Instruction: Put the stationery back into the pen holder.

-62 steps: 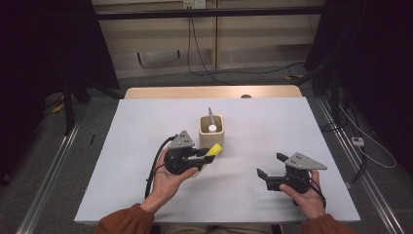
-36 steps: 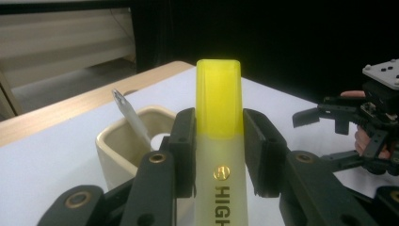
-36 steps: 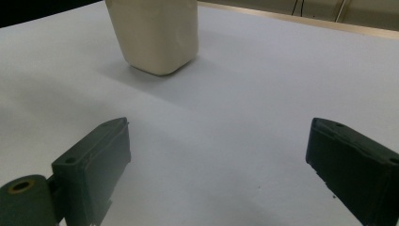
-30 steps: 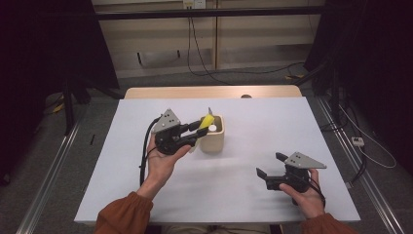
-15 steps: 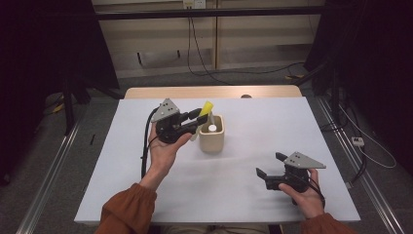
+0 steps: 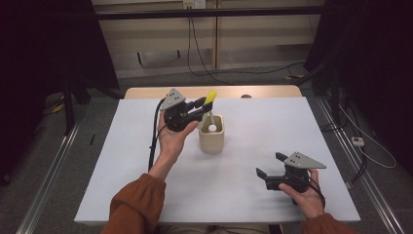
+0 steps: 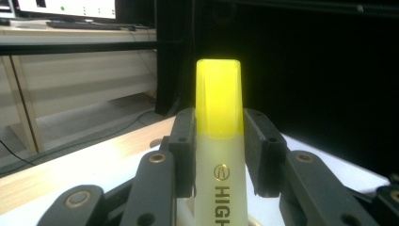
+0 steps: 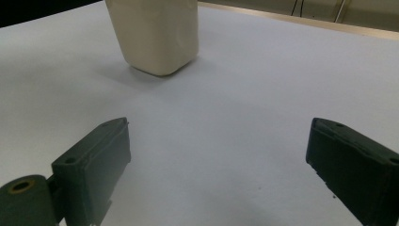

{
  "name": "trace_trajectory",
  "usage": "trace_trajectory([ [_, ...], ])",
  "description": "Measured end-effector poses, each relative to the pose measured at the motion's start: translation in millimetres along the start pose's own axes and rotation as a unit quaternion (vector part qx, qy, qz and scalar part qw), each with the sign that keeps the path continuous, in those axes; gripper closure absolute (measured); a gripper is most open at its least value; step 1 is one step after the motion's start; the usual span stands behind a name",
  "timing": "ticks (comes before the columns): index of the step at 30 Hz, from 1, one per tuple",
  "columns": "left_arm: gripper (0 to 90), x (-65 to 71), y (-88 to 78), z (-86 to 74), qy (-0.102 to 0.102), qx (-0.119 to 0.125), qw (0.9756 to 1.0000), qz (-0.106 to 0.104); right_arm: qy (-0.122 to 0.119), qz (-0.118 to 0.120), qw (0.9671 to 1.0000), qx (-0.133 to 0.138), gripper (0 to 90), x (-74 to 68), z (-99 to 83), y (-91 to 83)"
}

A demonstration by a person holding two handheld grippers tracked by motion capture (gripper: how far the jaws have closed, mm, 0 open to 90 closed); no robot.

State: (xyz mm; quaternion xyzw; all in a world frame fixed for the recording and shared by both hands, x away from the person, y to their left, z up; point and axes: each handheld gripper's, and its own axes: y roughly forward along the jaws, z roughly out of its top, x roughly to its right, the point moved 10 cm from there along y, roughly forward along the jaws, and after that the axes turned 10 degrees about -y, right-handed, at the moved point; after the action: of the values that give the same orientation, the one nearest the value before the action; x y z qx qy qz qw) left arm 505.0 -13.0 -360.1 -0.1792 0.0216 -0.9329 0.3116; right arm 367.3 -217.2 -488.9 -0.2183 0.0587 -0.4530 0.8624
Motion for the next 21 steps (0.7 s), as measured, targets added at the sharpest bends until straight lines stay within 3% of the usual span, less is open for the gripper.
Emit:
trace_trajectory([
  [6,67.1,-5.2,11.1,1.1,0.002,0.005,1.0000,0.002,0.001,0.001,1.0000,0.000,7.1,0.2,-0.2,-0.1],
  [12,67.1,-5.6,22.0,-5.5,0.017,-0.009,0.9998,-0.005,0.000,0.002,1.0000,0.000,7.1,-0.7,-0.2,0.0],
  [15,67.0,-9.3,26.0,-8.2,0.014,-0.011,0.9998,-0.007,0.000,0.002,1.0000,0.000,7.1,-0.6,-0.2,-0.1],
  [16,67.1,-10.1,26.9,-9.6,0.008,-0.013,0.9999,-0.007,0.000,0.002,1.0000,0.000,7.1,-0.5,-0.2,0.0],
  [21,67.1,-9.8,31.6,-15.1,0.023,-0.022,0.9995,0.000,0.001,0.003,1.0000,0.000,7.1,-0.7,-0.2,0.1],
])
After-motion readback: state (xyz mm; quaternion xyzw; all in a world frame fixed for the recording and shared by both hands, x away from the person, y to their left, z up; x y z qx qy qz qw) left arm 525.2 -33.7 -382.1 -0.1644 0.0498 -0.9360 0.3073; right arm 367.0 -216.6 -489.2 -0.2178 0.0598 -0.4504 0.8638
